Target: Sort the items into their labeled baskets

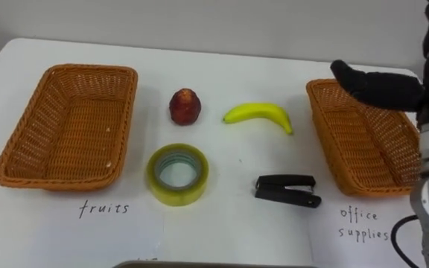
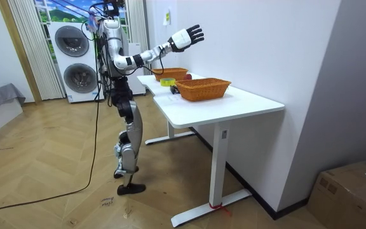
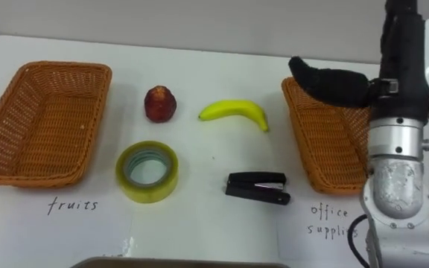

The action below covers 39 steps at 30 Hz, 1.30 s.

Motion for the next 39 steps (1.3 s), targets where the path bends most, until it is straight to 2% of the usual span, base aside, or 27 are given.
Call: performJointTargets(at_steps=[4, 9, 13, 17, 19, 28, 31, 39], left_arm=[[0.02, 1.26, 0.00, -0.81, -0.31, -0.01, -0.83, -0.04], [0.00, 1.85, 0.00, -0.66, -0.57, -0.14, -1.83, -0.37], [-0.04, 1.91, 0.00, -0.59, -0.70, -0.36, -1.81, -0.76], [-0.07, 1.91, 0.00, -0.57, -0.77, -0.36, -1.88, -1.10], [-0.03, 1.87, 0.00, -0.53, -0.83, -0.37, -2.67, -1.21], [-0.06, 2.45, 0.00, -0.64, -1.46, -0.35, -2.77, -1.35], [-0.09, 2.70, 0.00, -0.81, -1.55, 0.03, -2.82, -1.35], [-0.16, 3.12, 0.00, -0.47, -1.75, 1.74, -2.83, -1.35]], right_arm=[[-2.59, -0.14, 0.05, -1.50, -1.25, 4.26, 0.00, 0.19], [-6.15, -0.60, -0.02, -1.59, -2.55, 7.97, 0.00, 0.21], [-7.24, -0.80, -0.02, -1.58, -3.28, 10.97, 0.00, 0.25], [-9.27, -0.80, -0.02, -1.57, -3.79, 12.71, 0.00, 0.26], [-10.77, -0.80, 0.05, -1.58, -3.81, 14.15, 0.00, 0.26], [-13.28, -0.83, 2.42, -1.58, -6.25, 21.72, 0.00, 1.83], [-13.61, -0.87, 2.51, -1.58, -6.39, 23.46, 0.00, 2.83], [-16.11, -1.08, 2.52, -1.57, -7.51, 27.23, 0.00, 3.82]], waist=[[0.42, 0.06, -0.27], [0.13, -0.07, -0.51], [-0.61, -0.03, -0.52], [-1.18, 0.16, -0.28], [-1.43, 0.25, -0.38], [-1.48, 0.66, -0.40], [-1.47, 1.41, -0.40], [-1.52, 1.69, -0.36]], left_leg=[[0.00, 0.00, -0.05, 0.16, 0.00, 0.21], [0.04, -0.03, -0.04, 0.20, 0.02, 0.56], [0.04, -0.04, -0.19, 0.29, -0.01, 0.74], [0.13, -0.06, -0.28, 0.23, -0.03, 0.59], [0.18, -0.07, -0.28, 0.22, -0.03, 0.65], [0.19, -0.07, -0.38, 0.26, -0.03, 0.56], [0.18, -0.07, -0.38, 0.28, -0.03, 0.66], [0.18, -0.07, -0.44, 0.26, -0.03, 0.56]], right_leg=[[0.01, 0.17, 0.02, 0.02, -0.01, -0.03], [0.03, 0.40, 0.06, 0.02, 0.03, -0.10], [0.00, 0.91, 0.09, -0.13, 0.05, -0.14], [0.05, 1.01, 0.17, -0.31, 0.05, -0.27], [0.10, 1.02, 0.25, -0.32, 0.06, -0.34], [0.10, 1.00, 0.29, -0.56, 0.04, -0.31], [0.10, 0.99, 0.29, -0.64, -0.02, -0.31], [0.10, 1.01, 0.29, -0.74, -0.12, -0.31]], base=[[0.01], [0.00], [0.02], [0.01], [0.00], [0.00], [0.00], [0.00]])
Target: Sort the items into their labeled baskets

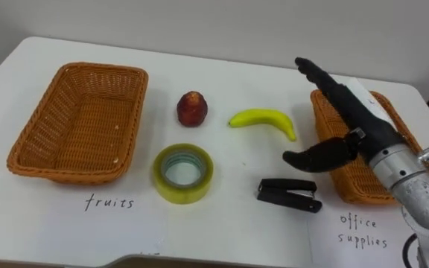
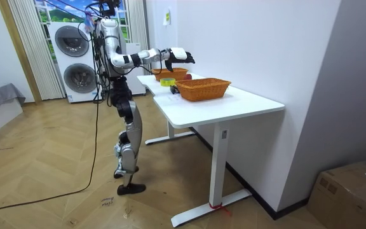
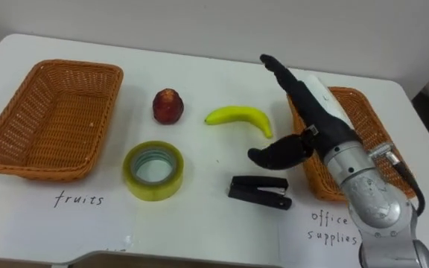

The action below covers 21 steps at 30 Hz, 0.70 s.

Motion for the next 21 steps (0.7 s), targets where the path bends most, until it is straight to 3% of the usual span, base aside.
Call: performJointTargets(at_steps=[4, 7, 15, 21], left_arm=[[0.01, -0.07, 0.00, -0.05, -0.66, 0.48, -0.04, 0.03], [0.04, -0.18, 0.00, -0.08, -0.72, 0.52, -0.08, 0.04], [0.19, -0.33, 0.00, -0.39, -0.72, 0.65, -0.22, -0.01], [0.15, -0.31, 0.00, -0.92, -0.69, 0.78, -0.26, -0.12]], right_arm=[[-1.65, -1.11, 0.02, 0.00, -0.34, 2.32, 0.00, 1.04], [-2.12, -1.76, 0.02, 0.00, -1.97, 3.60, 0.00, 1.28], [-5.73, -4.75, 1.94, 0.00, -2.47, 6.02, 0.00, 1.44], [-5.81, -6.45, 2.32, -0.01, -2.46, 7.92, 0.00, 1.58]], waist=[[0.02, 0.04, 0.02], [0.09, 0.07, 0.07], [-0.08, 0.26, 0.38], [-0.48, 0.63, 0.35]], left_leg=[[-0.02, 0.00, 0.01, 0.03, 0.00, 0.02], [-0.03, 0.00, 0.02, 0.02, 0.00, -0.01], [-0.01, 0.00, 0.01, -0.03, -0.01, -0.11], [-0.05, 0.00, -0.03, -0.07, 0.00, -0.02]], right_leg=[[-0.01, 0.04, 0.00, 0.15, 0.01, 0.00], [0.00, 0.04, 0.00, 0.21, 0.01, 0.00], [0.01, 0.01, 0.00, 0.26, -0.04, 0.00], [0.03, 0.11, 0.07, 0.19, -0.66, -0.01]], base=[[0.00], [0.00], [0.00], [0.00]])
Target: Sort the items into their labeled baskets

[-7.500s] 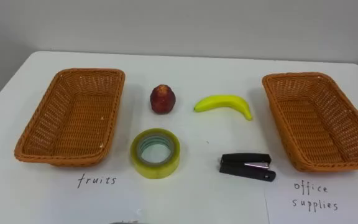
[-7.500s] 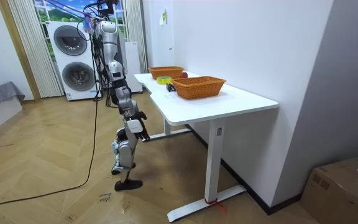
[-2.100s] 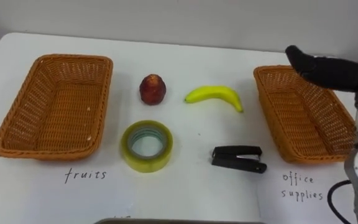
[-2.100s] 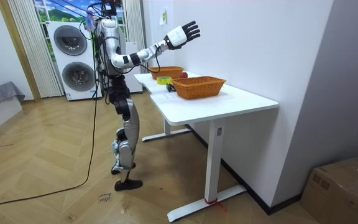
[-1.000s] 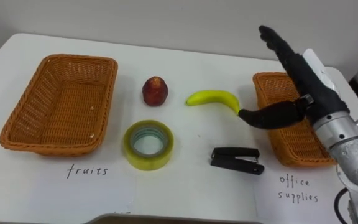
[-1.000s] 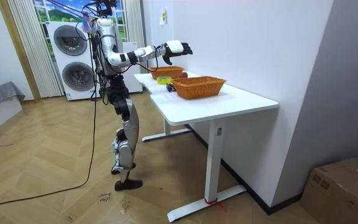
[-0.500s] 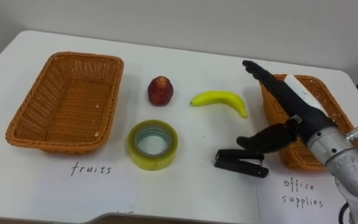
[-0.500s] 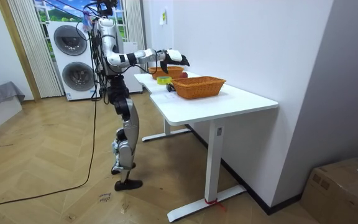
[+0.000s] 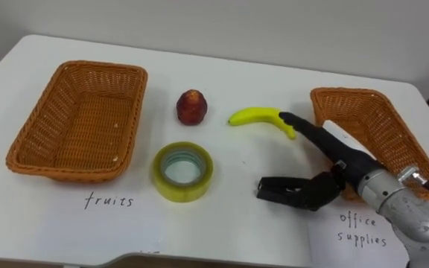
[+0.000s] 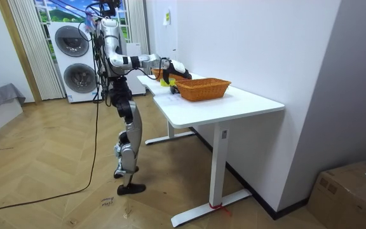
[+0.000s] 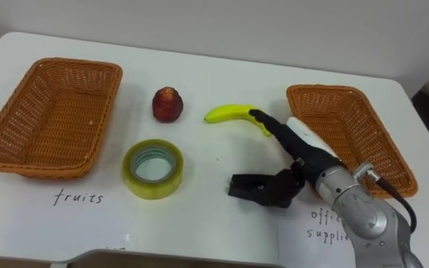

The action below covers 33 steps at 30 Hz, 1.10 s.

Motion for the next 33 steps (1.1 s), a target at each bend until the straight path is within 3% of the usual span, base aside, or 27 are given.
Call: performJointTargets(at_steps=[20, 33], left_arm=[[0.01, -0.24, 0.00, -1.28, 0.04, 0.39, 0.09, -0.38], [0.05, -0.31, 0.00, -1.12, -0.30, 0.40, 0.07, -0.67]], right_arm=[[-3.82, -2.51, 0.06, 0.07, -0.02, 1.09, 0.00, 0.51], [-10.13, -2.50, 1.81, 0.14, -2.59, 2.46, 0.00, 0.64]], waist=[[-0.35, 0.71, 0.04], [-0.47, 0.74, -0.11]], left_leg=[[-0.08, 0.02, -0.15, -0.07, -0.01, -0.20], [-0.08, 0.02, -0.18, -0.09, 0.00, -0.10]], right_leg=[[-0.01, -0.04, 0.01, -0.04, -0.07, 0.02], [0.00, -0.04, 0.01, -0.05, -0.06, 0.02]], base=[[0.00], [0.00]])
